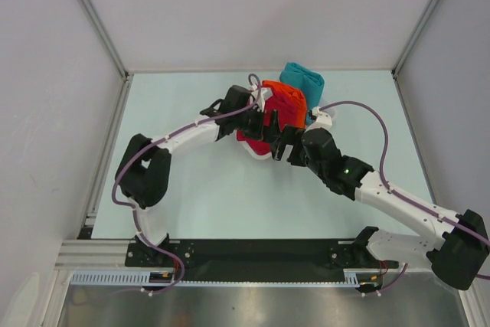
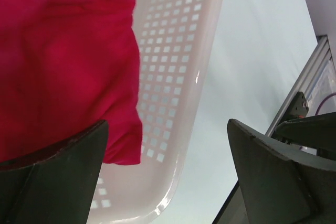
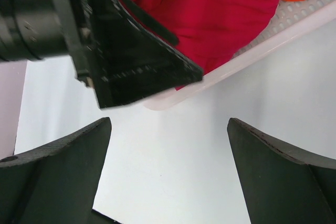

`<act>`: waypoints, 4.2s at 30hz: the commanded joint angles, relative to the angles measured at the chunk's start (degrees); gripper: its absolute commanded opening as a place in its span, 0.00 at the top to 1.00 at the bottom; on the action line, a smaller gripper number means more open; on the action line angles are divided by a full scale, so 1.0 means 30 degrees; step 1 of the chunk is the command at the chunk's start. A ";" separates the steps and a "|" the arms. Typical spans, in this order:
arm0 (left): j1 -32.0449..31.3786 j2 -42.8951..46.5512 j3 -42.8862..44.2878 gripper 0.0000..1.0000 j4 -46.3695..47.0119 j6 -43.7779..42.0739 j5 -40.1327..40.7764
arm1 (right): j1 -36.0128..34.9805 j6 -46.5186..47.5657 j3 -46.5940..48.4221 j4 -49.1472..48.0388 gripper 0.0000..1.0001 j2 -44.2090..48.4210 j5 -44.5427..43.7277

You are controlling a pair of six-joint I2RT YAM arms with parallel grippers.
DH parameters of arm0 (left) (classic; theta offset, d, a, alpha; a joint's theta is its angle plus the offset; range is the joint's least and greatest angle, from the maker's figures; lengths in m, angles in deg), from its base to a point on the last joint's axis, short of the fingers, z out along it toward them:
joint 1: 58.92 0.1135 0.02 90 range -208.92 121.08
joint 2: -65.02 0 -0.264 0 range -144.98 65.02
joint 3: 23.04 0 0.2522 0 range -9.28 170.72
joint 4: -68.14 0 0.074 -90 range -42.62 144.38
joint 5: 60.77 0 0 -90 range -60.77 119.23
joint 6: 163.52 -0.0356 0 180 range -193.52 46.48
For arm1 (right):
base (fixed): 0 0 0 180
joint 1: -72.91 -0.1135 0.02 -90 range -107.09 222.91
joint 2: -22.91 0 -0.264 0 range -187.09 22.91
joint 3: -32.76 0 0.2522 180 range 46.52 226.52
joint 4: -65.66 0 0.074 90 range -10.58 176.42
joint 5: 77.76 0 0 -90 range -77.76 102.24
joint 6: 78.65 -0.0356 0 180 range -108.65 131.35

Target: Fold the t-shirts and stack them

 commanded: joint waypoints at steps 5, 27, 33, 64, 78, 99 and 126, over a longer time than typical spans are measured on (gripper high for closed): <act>0.0966 0.1816 0.3105 0.00 -0.1993 -0.0736 0.0867 | 0.0019 0.0218 0.0308 -0.0325 0.00 0.0149 -0.0547; 0.1990 1.4730 -0.5736 0.00 -0.2055 0.0641 0.7898 | -0.0009 0.0833 0.1127 -0.1701 0.00 -0.6059 0.0975; 0.3310 1.6227 -0.7230 0.00 -0.3169 0.0582 0.7811 | -0.0127 0.1009 0.2153 -0.1936 0.00 -0.8462 0.1883; 0.6182 1.8369 -0.9783 0.00 -0.2553 0.1901 0.4618 | 0.3446 0.1390 0.3765 -0.2756 0.00 -1.1571 0.4696; 0.6533 1.8807 -1.0046 0.00 -0.2817 0.1579 0.4529 | 0.4971 0.0131 0.2418 -0.3342 1.00 -1.0197 0.3411; 0.6738 1.7754 -1.0515 0.00 -0.1851 0.1666 0.3827 | 0.3945 0.0981 0.5288 -0.0501 0.26 -0.9225 0.2030; 0.6943 1.8457 -1.0427 0.00 -0.2612 0.1227 0.4002 | 0.3124 0.0833 0.9359 -0.0883 0.27 -1.4555 0.2734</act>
